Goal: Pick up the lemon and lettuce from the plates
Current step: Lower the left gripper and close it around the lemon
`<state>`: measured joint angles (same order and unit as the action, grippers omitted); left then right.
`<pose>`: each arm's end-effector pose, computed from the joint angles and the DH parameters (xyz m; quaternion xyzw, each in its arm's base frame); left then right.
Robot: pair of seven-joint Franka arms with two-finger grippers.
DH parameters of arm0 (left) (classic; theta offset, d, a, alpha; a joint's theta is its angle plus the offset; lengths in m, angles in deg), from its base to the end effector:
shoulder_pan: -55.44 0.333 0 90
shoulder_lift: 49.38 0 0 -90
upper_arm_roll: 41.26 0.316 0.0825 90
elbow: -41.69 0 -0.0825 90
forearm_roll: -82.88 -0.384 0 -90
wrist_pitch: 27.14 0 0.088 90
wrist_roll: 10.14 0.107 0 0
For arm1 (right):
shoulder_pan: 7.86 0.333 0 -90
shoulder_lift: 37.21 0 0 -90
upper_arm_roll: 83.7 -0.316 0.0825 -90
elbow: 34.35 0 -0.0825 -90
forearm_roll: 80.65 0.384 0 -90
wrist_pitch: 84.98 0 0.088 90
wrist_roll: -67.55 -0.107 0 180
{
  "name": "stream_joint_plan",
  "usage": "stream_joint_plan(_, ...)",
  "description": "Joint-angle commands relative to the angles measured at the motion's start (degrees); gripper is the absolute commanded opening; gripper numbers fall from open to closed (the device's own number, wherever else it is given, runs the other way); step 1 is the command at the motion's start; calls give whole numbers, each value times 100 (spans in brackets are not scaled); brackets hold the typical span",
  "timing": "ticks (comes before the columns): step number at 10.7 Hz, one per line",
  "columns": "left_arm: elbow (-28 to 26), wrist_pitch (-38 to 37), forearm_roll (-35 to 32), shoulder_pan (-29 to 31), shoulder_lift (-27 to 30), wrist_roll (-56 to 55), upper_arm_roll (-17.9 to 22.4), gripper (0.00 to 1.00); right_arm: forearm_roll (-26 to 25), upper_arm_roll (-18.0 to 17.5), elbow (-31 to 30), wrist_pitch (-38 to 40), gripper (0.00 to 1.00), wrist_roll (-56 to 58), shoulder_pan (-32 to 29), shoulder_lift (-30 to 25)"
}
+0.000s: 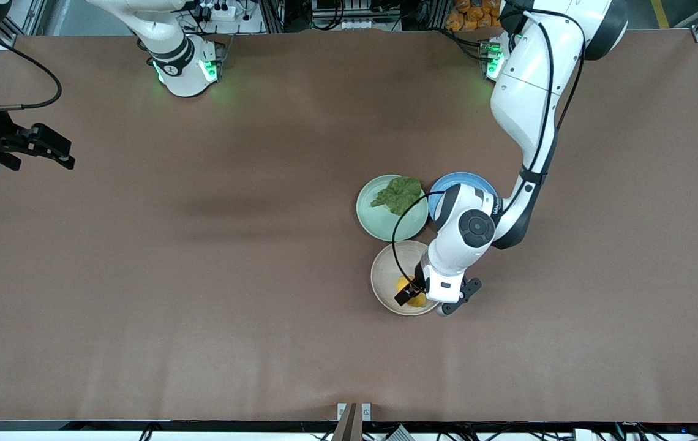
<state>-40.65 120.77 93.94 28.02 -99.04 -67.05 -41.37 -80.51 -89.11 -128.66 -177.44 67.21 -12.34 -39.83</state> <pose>0.6655 -0.3427 0.2000 0.9347 0.3217 0.0599 0.1390 0.5436 0.0103 0.6177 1.0000 0.0051 0.0066 0.0009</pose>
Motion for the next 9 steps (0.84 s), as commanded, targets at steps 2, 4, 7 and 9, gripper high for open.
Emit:
stream_joint_plan(2, 113, 177, -192, -185, -80, -197, 178, 0, 65, -65, 79, 62, 100, 8, 34, 25)
stream_joint_plan(4, 113, 177, -192, -185, -71, -189, 169, 0, 65, -65, 71, 62, 100, -1, 79, 60)
stream_joint_plan(7, 113, 168, -183, -80, 130, -180, 178, 0, 65, -74, 71, 62, 100, -1, 96, 86)
stream_joint_plan(9, 35, 142, -262, 78, 385, -136, 187, 0, 65, -74, 71, 53, 100, -1, 192, 95)
